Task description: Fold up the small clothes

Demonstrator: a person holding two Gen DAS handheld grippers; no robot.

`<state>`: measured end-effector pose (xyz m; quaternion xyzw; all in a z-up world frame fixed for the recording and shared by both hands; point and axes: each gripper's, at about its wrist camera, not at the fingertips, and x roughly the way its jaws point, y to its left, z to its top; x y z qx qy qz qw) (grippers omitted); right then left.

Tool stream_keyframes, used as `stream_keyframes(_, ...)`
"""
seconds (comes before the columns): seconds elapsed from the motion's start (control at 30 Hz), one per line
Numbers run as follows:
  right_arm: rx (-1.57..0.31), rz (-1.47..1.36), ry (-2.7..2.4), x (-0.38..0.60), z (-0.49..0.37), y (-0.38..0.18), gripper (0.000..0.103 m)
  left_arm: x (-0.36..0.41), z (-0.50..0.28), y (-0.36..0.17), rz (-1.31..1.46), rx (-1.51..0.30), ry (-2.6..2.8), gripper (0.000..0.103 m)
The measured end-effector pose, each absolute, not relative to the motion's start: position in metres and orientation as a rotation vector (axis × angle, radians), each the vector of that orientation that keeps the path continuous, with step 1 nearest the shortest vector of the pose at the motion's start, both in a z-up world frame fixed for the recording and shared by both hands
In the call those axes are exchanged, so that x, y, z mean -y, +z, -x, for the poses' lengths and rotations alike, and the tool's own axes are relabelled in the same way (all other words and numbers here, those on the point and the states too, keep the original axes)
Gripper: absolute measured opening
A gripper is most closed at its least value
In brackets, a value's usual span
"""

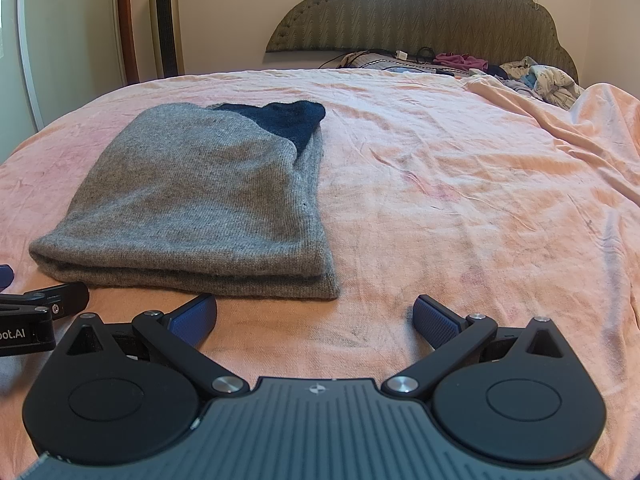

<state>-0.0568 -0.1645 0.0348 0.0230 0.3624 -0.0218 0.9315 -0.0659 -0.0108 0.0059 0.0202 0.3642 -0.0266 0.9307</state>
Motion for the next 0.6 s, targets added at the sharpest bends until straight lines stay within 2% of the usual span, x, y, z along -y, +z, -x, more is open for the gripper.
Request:
stream_keyframes(0.47,-0.742,-0.048,-0.044,0.165,0.057,0.035,0.103,0.009,0.066,0.007,-0.047,-0.746,-0.062,0.103)
stream_keyframes(0.6,-0.741,-0.082,-0.007,0.179,0.059,0.049,0.103,-0.006,0.078,0.023,-0.059,-0.712,-0.088,0.103)
